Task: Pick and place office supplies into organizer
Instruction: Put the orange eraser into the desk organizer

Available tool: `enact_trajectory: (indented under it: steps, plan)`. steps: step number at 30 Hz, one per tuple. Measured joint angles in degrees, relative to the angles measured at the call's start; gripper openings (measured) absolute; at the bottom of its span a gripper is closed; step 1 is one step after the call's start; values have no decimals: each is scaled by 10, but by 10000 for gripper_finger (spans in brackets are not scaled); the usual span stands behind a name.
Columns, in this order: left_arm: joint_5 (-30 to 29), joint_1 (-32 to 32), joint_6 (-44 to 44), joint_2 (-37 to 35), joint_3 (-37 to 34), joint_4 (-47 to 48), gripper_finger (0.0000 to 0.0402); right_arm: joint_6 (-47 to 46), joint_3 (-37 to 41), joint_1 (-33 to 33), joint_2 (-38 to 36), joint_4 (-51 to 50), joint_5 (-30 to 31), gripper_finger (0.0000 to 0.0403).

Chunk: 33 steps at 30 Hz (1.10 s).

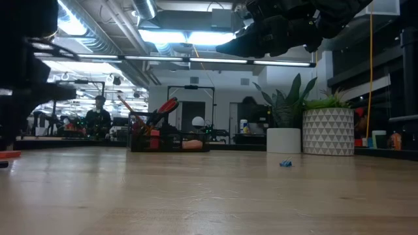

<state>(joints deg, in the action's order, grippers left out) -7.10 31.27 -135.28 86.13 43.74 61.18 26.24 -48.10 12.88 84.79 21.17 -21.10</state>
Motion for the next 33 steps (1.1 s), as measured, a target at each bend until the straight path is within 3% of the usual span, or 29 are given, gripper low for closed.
enact_trajectory:
  steps: [25,33]
  plan:
    - [6,-60,43,0,-21,-14,187,0,0,0,0,0,0,10]
    - [6,-71,58,-6,-76,-91,187,0,0,0,0,0,0,10]
